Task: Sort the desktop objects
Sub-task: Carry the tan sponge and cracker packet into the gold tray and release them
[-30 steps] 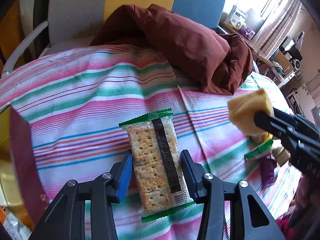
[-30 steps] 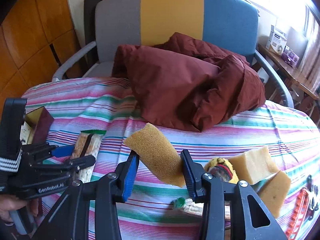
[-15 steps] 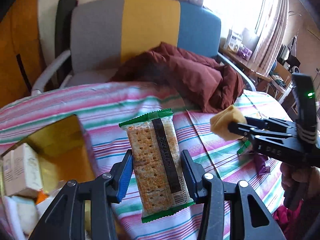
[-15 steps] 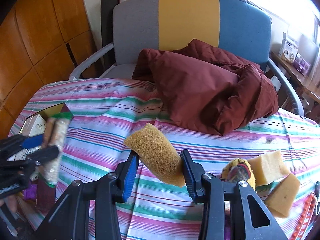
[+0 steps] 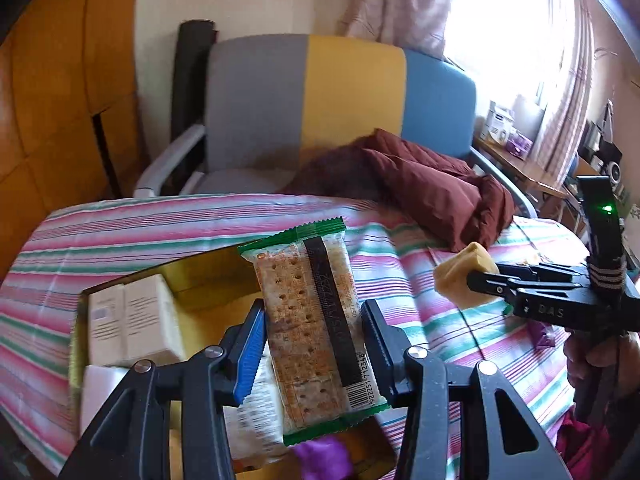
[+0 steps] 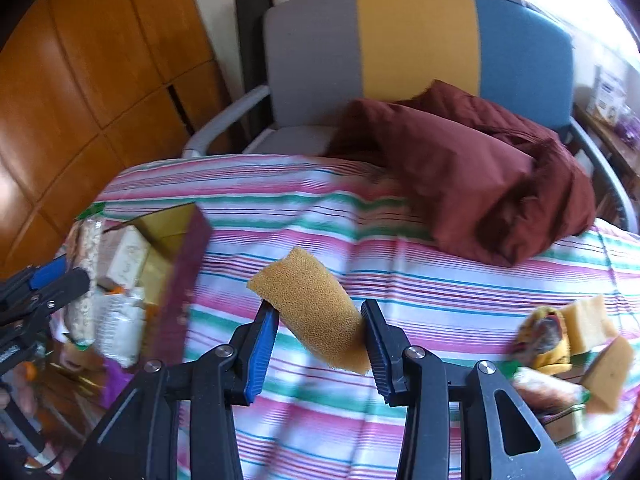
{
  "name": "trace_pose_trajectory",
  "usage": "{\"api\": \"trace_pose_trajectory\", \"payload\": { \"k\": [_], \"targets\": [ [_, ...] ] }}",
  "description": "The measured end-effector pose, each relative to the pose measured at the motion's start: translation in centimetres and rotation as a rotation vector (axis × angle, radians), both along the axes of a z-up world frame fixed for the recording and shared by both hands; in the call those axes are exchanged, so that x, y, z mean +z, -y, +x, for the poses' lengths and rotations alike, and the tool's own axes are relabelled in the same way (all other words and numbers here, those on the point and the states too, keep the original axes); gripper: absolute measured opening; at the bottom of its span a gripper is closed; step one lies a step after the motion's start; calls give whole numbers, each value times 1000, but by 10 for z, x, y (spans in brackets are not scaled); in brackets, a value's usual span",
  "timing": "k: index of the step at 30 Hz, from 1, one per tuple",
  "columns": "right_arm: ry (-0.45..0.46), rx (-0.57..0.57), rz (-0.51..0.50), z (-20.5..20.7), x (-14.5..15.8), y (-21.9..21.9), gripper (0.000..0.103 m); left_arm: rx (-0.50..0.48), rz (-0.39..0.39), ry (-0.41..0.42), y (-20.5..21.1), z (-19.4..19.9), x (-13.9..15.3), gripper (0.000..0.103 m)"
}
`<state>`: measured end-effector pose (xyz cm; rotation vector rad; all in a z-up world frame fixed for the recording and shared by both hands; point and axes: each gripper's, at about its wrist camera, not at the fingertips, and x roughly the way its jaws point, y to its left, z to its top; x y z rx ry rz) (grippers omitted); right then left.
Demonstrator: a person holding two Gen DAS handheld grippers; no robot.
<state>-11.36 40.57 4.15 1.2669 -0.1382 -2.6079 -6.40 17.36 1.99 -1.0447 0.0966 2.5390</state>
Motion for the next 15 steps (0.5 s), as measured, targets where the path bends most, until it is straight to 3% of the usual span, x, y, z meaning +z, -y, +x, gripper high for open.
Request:
{"api": "trace_pose_trajectory", "payload": {
  "k": [15],
  "targets": [
    [-37, 161, -137, 27, 18, 127, 43, 156, 42, 6, 90, 12, -10, 47]
  ]
}}
